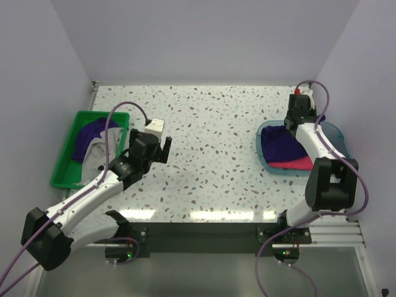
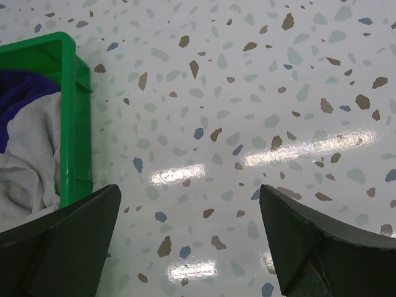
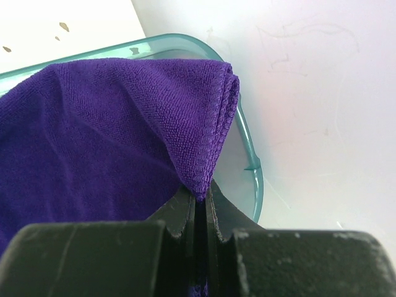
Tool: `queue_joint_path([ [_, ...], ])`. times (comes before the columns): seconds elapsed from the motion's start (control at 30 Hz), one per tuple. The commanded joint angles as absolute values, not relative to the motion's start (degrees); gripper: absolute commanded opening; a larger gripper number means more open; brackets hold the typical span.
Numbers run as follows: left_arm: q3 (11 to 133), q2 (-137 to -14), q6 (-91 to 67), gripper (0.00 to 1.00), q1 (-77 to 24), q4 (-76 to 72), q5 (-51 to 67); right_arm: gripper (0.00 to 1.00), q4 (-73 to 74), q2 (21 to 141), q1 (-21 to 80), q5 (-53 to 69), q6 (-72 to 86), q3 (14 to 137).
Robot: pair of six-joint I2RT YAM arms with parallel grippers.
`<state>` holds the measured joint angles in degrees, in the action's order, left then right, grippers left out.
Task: Fold and stack the towels
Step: Neatly place the folded towel into the bin
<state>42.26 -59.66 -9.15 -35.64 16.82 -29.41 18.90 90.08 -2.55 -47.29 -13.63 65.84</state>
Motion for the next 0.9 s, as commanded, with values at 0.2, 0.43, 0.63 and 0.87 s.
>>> queue_joint_path([
  [0.2,41.7,-59.9,-8.2,1.00,-35.7,13.4,-30.9,0.00,17.7,93.2,-3.5,-53.1,-14.2,66.4],
  [0.43,41.7,-60.0,-8.2,1.00,-35.7,13.4,-30.5,0.00,22.9,95.4,-4.3,-57.0,-11.5,70.3],
  [0.63,41.7,-60.0,-8.2,1.00,-35.7,13.4,-30.2,0.00,24.4,98.2,-5.8,-57.7,-11.0,72.6],
  [0.87,41.7,-59.9,-8.3,1.00,-35.7,13.4,-30.1,0.03,24.6,102.5,-7.0,-58.8,-10.3,74.2],
])
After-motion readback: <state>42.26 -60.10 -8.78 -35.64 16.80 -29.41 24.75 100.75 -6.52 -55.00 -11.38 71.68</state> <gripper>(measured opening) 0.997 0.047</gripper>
